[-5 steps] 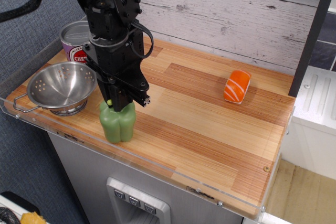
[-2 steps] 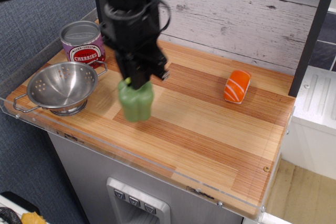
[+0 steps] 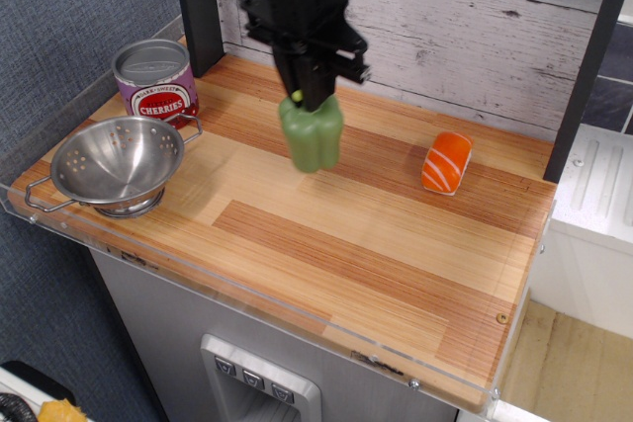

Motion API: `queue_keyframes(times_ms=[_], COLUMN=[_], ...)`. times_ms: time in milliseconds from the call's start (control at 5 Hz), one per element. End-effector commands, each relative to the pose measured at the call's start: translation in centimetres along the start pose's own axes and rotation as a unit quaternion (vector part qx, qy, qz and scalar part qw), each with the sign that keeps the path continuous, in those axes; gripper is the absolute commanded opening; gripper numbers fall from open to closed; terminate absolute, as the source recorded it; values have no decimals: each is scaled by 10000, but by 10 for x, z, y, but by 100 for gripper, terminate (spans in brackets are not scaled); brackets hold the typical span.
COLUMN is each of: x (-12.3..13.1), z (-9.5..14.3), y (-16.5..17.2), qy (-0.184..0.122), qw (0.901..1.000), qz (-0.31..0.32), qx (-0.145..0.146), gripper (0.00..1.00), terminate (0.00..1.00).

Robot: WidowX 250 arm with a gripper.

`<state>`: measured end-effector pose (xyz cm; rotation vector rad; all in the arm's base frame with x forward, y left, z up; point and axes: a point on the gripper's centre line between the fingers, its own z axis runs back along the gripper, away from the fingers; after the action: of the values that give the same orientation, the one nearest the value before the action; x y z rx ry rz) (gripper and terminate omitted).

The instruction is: Place the capsicum on the far end of the table

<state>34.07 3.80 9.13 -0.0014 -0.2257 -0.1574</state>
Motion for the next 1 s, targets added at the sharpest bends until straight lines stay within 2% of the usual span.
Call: queue_keyframes(times_ms=[0,200,400,800], x=[39,48,49,50], z=[5,-3,-6,-20], y=[18,28,32,37], qy=[-135,-345,-297,81], qw=[9996,9994,9994,9997], qz=[12,95,192,114], qx=[233,-42,-7,185], gripper=[0,0,0,0], terminate=[0,0,0,0])
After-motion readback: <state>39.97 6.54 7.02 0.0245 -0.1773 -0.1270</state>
